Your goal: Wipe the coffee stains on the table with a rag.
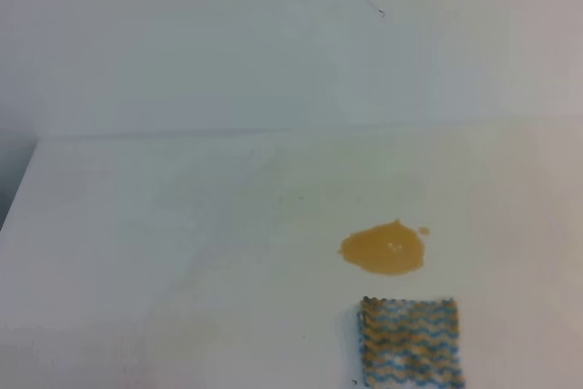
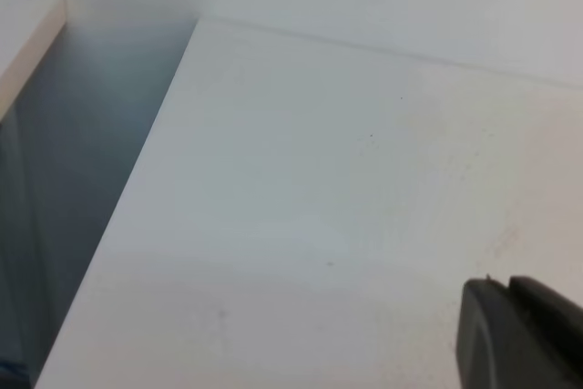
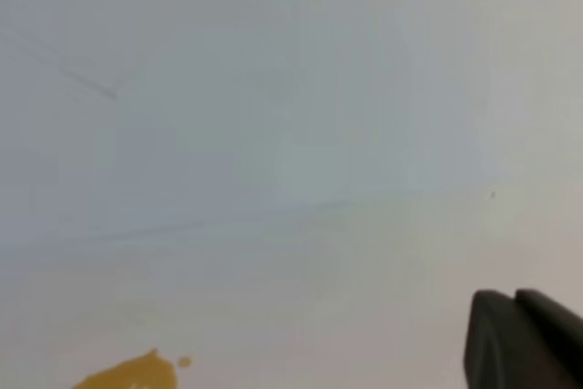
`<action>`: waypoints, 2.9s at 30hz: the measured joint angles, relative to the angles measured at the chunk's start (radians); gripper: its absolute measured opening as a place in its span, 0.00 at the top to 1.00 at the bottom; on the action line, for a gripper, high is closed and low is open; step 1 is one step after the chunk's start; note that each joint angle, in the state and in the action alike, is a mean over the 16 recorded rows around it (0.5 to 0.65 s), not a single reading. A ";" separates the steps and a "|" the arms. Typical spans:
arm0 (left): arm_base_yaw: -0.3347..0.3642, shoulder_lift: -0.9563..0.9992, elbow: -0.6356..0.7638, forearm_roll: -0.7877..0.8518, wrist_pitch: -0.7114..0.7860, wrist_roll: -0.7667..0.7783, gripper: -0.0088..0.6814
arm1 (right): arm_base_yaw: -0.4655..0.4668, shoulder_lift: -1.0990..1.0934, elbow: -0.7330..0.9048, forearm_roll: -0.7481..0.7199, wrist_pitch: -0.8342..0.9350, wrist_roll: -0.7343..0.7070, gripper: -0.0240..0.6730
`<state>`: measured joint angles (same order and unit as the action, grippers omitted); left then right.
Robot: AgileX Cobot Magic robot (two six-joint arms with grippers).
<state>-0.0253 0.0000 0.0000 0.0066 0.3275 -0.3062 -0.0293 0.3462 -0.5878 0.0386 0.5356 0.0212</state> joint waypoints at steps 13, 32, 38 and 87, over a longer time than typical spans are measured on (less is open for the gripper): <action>0.000 0.000 0.000 0.000 0.000 0.001 0.99 | 0.051 0.532 -0.099 0.375 0.170 -0.495 0.96; 0.000 0.000 0.000 0.000 0.000 -0.001 0.99 | 0.562 1.107 -0.211 0.292 0.003 -0.602 0.71; 0.000 0.000 0.000 0.000 0.000 -0.001 0.99 | 0.614 1.259 -0.302 0.232 0.003 -0.594 0.46; 0.000 0.000 0.000 0.000 0.000 -0.001 0.99 | 0.423 1.608 -0.867 -0.181 0.255 -0.095 0.97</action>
<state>-0.0253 0.0000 0.0000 0.0066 0.3275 -0.3072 0.3939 1.9540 -1.4549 -0.1425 0.7905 -0.0738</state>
